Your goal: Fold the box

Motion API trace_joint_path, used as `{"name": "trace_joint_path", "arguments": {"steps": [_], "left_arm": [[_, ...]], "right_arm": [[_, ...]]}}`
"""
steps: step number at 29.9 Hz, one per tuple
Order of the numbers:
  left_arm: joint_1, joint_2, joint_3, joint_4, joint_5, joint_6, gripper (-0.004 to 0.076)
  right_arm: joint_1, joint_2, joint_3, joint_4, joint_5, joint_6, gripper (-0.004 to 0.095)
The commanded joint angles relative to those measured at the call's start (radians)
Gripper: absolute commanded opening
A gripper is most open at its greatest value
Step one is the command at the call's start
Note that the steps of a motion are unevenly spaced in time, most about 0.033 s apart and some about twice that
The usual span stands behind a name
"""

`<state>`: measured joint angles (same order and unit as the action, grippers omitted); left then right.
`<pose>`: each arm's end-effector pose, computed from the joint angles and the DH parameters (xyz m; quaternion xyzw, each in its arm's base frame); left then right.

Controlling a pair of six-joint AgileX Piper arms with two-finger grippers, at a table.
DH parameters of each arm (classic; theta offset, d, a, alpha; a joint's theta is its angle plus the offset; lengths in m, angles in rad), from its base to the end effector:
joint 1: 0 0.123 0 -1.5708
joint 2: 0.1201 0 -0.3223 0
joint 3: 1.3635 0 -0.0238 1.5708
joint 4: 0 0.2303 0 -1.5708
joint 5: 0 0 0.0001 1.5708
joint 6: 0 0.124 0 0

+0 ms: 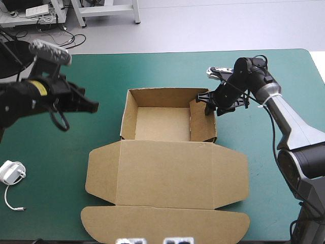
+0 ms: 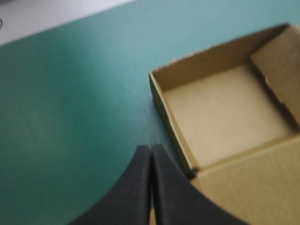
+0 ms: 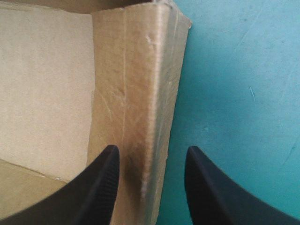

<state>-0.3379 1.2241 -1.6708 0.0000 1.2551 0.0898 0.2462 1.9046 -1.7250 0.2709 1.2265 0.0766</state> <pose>0.1951 -0.0686 0.4928 0.1934 0.8904 -0.0510 0.4090 0.3842 0.1288 0.2992 -0.0541 0.9819 0.1501 0.1017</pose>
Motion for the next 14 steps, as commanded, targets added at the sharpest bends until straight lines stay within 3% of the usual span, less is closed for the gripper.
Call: {"name": "trace_joint_path", "arguments": {"steps": [1, 5, 8, 14], "left_arm": [[-0.001, -0.157, 0.209, 0.000, -0.090, -0.024, -0.0010], [-0.001, -0.336, 0.534, 0.000, -0.240, -0.029, -0.0010], [-0.001, -0.477, 0.734, 0.000, -0.293, -0.043, -0.0010], [-0.001, -0.691, 1.013, 0.018, -0.262, -0.153, -0.0010]], "right_arm": [[-0.006, -0.015, -0.024, 0.049, 0.000, -0.052, 0.0307], [-0.006, 0.005, -0.024, 0.108, 0.009, -0.114, 0.0008], [-0.006, 0.007, -0.024, 0.114, 0.005, -0.114, -0.0019], [-0.055, -0.050, -0.027, 0.082, 0.007, -0.114, -0.0020]]}}
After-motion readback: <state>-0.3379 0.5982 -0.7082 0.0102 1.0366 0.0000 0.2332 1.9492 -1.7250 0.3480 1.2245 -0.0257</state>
